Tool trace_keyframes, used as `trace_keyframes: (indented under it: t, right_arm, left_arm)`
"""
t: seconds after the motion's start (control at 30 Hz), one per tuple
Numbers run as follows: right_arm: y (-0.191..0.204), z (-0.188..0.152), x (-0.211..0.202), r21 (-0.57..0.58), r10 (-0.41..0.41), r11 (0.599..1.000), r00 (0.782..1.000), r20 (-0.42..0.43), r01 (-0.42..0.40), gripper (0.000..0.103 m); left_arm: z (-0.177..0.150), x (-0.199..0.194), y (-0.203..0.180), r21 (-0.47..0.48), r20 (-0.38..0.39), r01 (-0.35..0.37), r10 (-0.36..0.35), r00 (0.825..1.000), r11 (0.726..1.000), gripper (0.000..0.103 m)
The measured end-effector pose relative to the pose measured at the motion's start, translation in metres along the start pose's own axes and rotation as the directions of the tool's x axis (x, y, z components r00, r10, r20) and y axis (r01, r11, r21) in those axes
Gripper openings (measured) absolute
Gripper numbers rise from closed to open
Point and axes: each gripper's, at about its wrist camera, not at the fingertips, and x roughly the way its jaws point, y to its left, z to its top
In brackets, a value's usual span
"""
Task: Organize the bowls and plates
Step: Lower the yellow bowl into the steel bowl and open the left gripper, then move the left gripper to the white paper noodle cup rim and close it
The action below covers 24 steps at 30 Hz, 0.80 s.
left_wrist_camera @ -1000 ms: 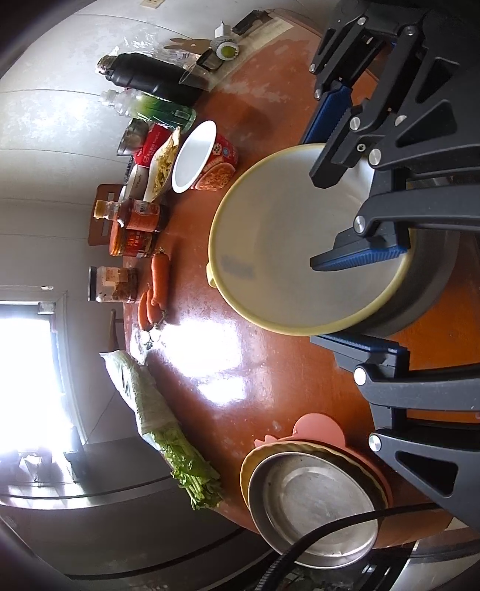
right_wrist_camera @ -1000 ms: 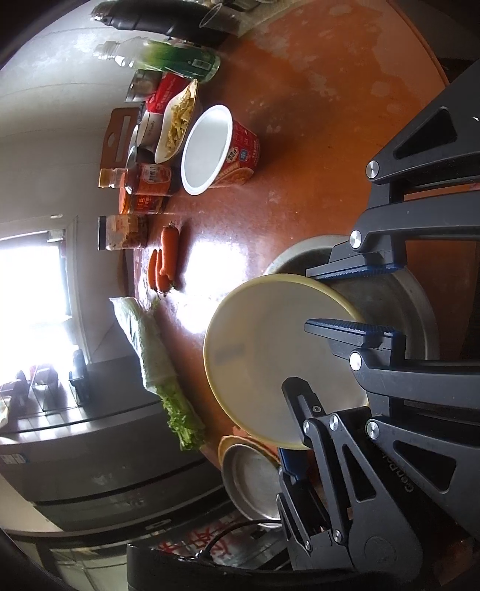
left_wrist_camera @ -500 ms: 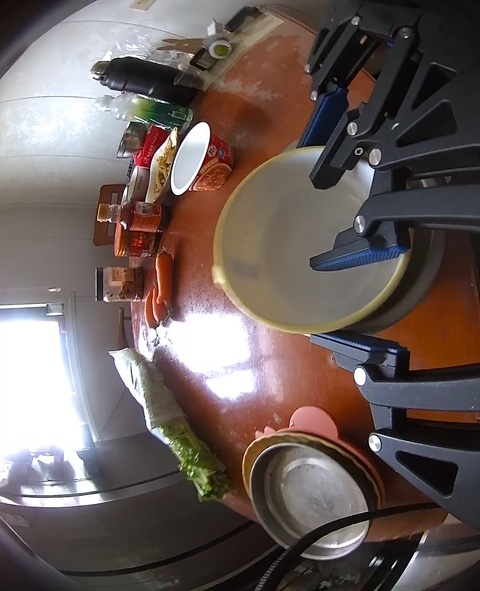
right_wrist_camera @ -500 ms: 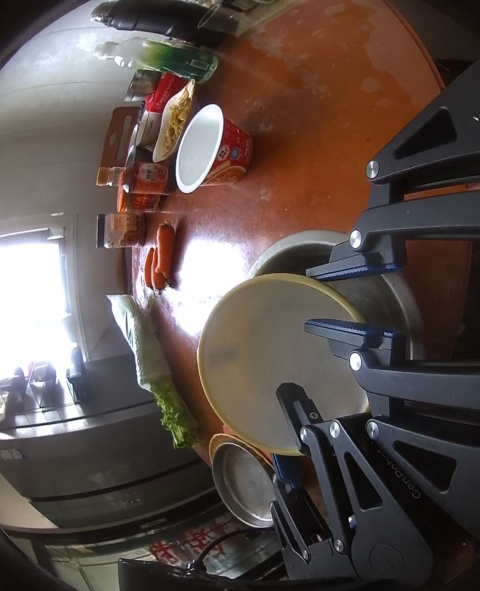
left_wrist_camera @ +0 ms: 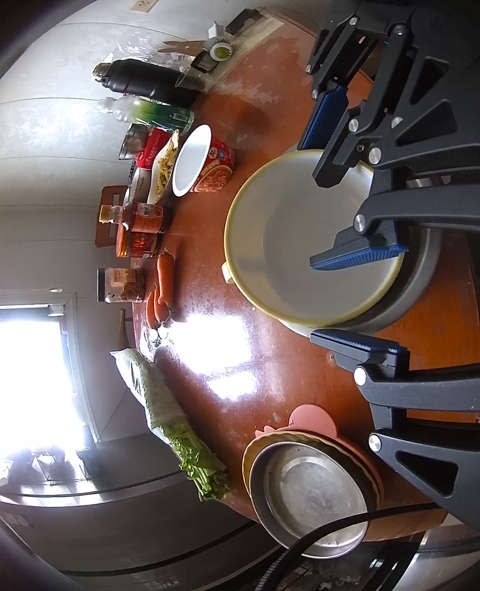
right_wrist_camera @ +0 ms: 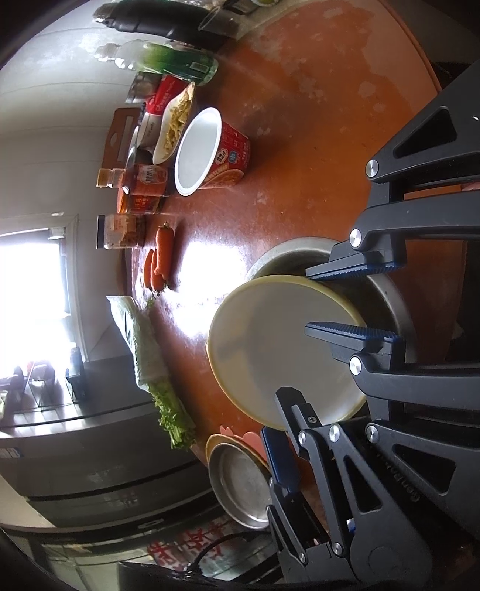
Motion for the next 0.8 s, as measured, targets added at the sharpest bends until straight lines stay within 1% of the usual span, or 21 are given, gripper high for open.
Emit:
trace_keyframes:
  t: [0.17,0.23,0.3,0.57,0.63,0.73,0.77,0.8]
  right_arm:
    - [-0.005,0.003,-0.004,0.023,0.014,1.0,1.0,0.011,-0.014,0.028]
    - [-0.009,0.004,-0.006,0.041,0.022,0.999,1.0,0.017,-0.023,0.031]
    - [-0.013,0.006,-0.008,0.059,0.032,0.998,0.999,0.026,-0.034,0.034]
    - [-0.044,0.018,-0.007,0.137,0.011,0.99,0.999,0.039,-0.016,0.038]
    - [-0.059,0.025,-0.007,0.167,-0.018,0.986,0.999,0.036,0.011,0.039]
    - [-0.091,0.04,-0.008,0.234,-0.076,0.97,0.996,0.041,0.065,0.047]
    - [-0.099,0.043,-0.009,0.249,-0.087,0.966,0.995,0.047,0.073,0.05]
    - [-0.114,0.05,-0.008,0.277,-0.119,0.955,0.992,0.044,0.103,0.052]
  left_arm:
    - [0.004,-0.002,0.005,-0.022,0.008,0.019,-0.019,1.0,1.0,0.034]
    - [0.006,-0.005,0.006,-0.026,0.015,0.029,-0.029,0.999,0.999,0.037]
    - [0.007,-0.007,0.006,-0.029,0.029,0.041,-0.041,0.999,0.999,0.042]
    - [0.018,-0.004,0.005,-0.034,0.027,0.063,-0.062,0.998,0.997,0.045]
    - [0.025,-0.003,0.003,-0.028,0.027,0.07,-0.069,0.997,0.997,0.047]
    - [0.039,-0.002,0.002,-0.024,0.03,0.073,-0.072,0.997,0.997,0.05]
    - [0.042,-0.002,0.002,-0.023,0.031,0.074,-0.073,0.997,0.997,0.052]
    - [0.047,-0.001,0.001,-0.021,0.031,0.071,-0.071,0.997,0.997,0.053]
